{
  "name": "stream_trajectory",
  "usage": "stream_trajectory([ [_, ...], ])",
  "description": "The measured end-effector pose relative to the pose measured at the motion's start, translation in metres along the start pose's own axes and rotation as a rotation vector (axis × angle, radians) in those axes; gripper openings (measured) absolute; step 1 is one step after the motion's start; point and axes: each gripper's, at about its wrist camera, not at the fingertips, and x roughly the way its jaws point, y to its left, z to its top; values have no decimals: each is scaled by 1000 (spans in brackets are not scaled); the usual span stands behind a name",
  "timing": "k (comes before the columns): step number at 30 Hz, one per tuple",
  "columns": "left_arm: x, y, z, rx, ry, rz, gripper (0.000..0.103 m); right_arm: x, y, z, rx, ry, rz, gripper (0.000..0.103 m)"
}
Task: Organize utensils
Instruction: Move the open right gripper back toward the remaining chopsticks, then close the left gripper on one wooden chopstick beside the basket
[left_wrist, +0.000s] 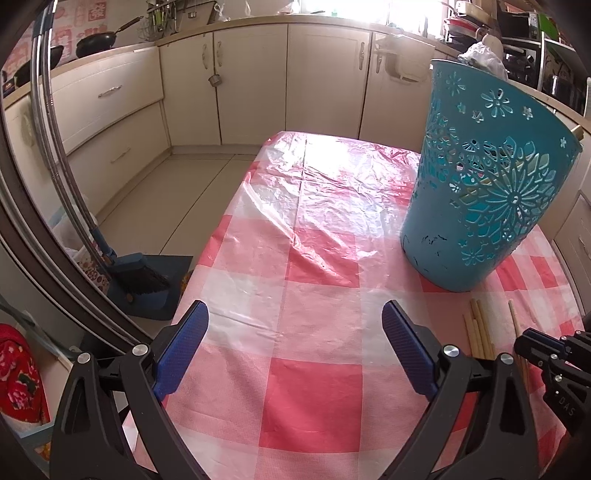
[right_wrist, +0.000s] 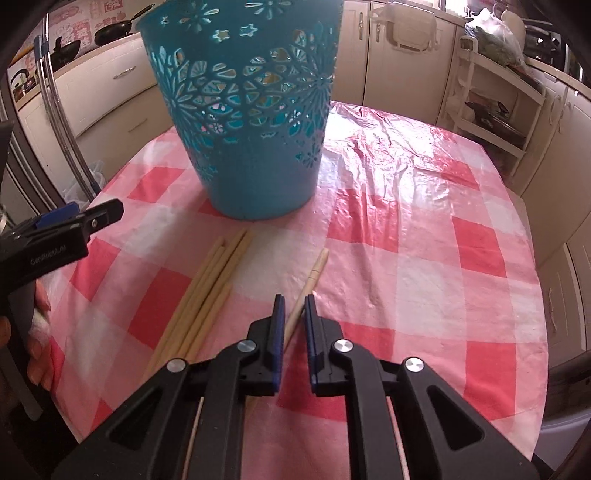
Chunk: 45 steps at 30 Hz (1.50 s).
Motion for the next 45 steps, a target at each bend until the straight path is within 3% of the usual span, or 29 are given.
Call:
stream_trajectory([
  [5, -14, -22, -14, 36, 28, -113, 91, -12, -15, -21, 43, -55, 70, 11],
  [9, -16, -52, -26, 94, 84, -155, 91, -10, -21, -20, 79, -67, 96, 11],
  [17, -11, -85, -33, 150, 142, -131, 91, -12, -28, -21, 109, -79, 142, 11],
  [29, -2, -79, -29, 134, 171, -83, 91, -12, -32, -21, 119, -77, 157, 11],
  [32, 1, -82, -26, 145, 172, -78, 85, -12, -32, -21, 120, -77, 158, 11],
  [37, 2, -83, -19, 164, 160, -89, 47, -12, -32, -21, 114, -78, 153, 11],
  [39, 2, -79, -16, 148, 167, -97, 42, -12, -32, -21, 114, -79, 152, 11],
  [45, 10, -82, -6, 142, 229, -77, 42, -12, -31, -22, 107, -80, 148, 13],
])
